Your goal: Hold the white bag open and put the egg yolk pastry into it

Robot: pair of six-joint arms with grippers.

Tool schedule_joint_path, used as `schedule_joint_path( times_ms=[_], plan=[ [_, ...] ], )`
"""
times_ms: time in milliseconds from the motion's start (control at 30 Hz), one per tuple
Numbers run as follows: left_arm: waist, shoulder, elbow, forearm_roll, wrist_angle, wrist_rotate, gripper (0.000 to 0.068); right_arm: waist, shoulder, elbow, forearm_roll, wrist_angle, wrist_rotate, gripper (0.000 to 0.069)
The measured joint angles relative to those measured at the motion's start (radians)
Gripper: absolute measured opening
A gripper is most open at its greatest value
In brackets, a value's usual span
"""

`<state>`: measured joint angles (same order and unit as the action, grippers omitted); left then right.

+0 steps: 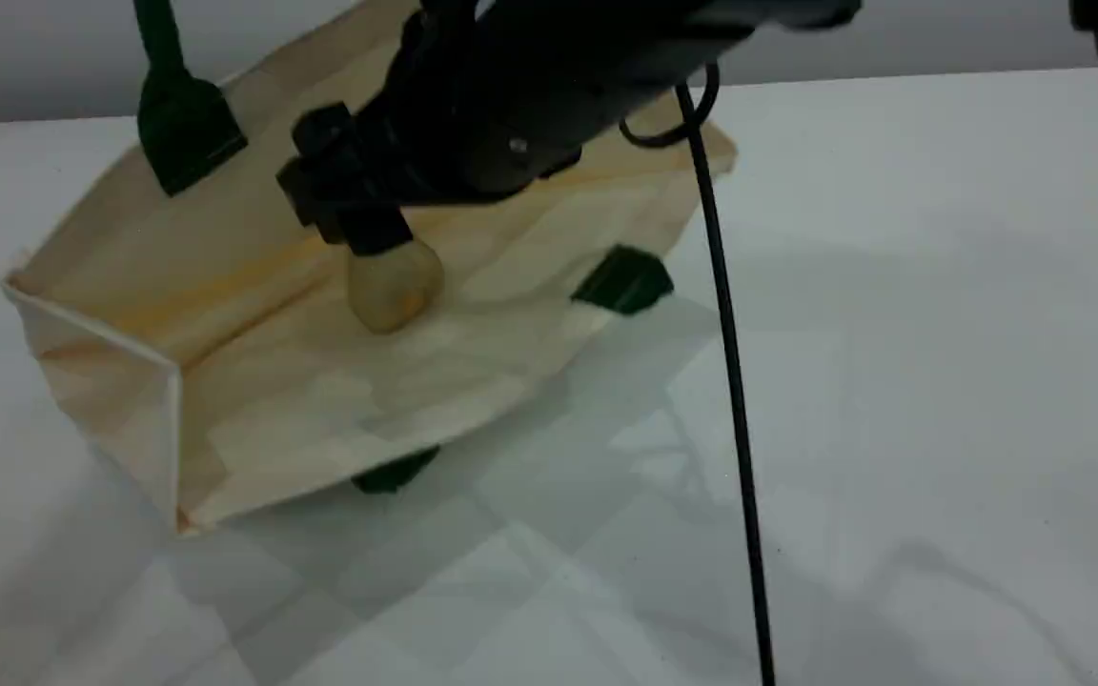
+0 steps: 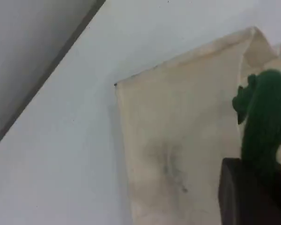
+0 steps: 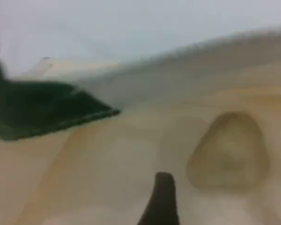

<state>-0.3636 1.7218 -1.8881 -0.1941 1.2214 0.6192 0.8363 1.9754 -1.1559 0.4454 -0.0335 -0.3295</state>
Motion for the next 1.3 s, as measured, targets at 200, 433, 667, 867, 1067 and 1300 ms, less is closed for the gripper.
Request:
schedule_joint_path(
  times_ms=[200,433,667,867,1067,1300],
  plan=[
    [0.0,0.0,0.0,0.004,0.0,0.0,0.0094,-0.005,-0.105,0.001,-0.003,0.071,-0.064,0.0586],
    [0.0,0.0,0.0,0.008,0.0,-0.003,0.0094,-0.097,-0.248,0.001,-0.011,0.21,-0.098,0.0582],
    [0.0,0.0,0.0,0.008,0.0,-0.004,0.0094,-0.302,-0.385,0.002,-0.013,0.272,-0.094,0.0582],
    [0.0,0.0,0.0,0.008,0.0,-0.006,0.0094,-0.498,-0.503,0.001,-0.012,0.32,-0.091,0.0582],
    [0.0,0.0,0.0,0.006,0.0,-0.006,0.0094,-0.604,-0.556,0.001,-0.009,0.338,-0.091,0.0582],
    [0.0,0.0,0.0,-0.023,0.0,-0.004,0.0094,-0.603,-0.556,0.001,-0.006,0.331,-0.091,0.0582]
  ],
)
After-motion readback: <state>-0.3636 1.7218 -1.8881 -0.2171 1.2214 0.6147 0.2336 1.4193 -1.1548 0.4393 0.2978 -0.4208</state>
